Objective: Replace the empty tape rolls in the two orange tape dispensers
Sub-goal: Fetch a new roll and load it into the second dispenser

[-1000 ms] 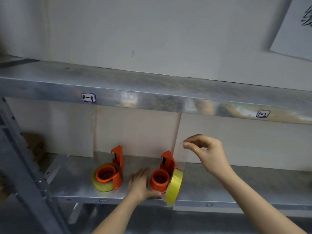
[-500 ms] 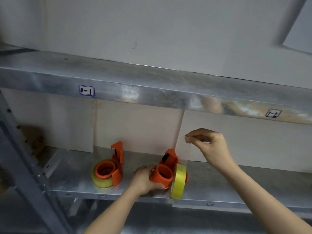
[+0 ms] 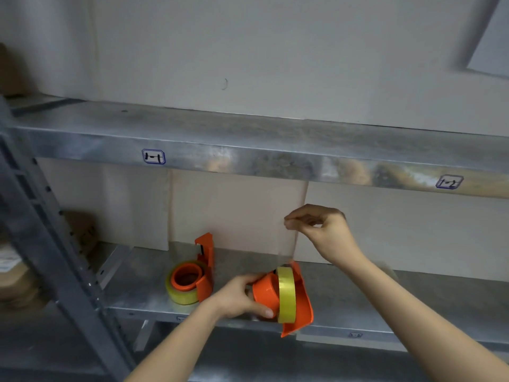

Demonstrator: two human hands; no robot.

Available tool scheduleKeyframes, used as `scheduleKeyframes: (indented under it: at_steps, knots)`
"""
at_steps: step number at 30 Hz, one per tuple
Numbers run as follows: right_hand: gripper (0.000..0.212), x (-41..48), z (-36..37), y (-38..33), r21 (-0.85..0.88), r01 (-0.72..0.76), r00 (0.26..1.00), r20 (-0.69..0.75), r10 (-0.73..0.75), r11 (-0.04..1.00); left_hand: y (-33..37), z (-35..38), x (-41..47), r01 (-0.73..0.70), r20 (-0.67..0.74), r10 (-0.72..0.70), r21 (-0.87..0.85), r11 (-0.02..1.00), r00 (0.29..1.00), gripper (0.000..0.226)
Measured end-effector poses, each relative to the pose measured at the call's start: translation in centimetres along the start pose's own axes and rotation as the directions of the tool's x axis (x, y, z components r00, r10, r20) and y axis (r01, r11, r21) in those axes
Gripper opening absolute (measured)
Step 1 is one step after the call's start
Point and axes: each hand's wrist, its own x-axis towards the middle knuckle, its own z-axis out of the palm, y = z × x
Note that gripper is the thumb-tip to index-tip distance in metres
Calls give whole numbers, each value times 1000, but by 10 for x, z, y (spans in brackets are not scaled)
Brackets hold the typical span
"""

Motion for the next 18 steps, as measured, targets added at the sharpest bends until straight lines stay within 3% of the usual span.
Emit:
scheduleKeyframes:
  at_steps: [2, 7, 12, 18]
  knots:
    - [15, 1, 4, -1, 20, 0, 1000, 7, 0, 1000, 2, 3, -1, 10, -1, -10, -34, 999, 1000, 85]
    - [13, 3, 13, -6, 52, 9, 1000, 28, -10, 999, 12, 18, -4, 16, -164, -38, -134, 991, 986, 84]
    - [13, 4, 17, -8, 45, 2, 999, 52, -4, 999, 13, 25, -1, -14, -221, -26, -176, 984, 975, 64]
    - [8, 3, 18, -10, 30, 13, 998, 58, -15, 999, 12, 31, -6, -81, -238, 40, -167, 983, 971, 87]
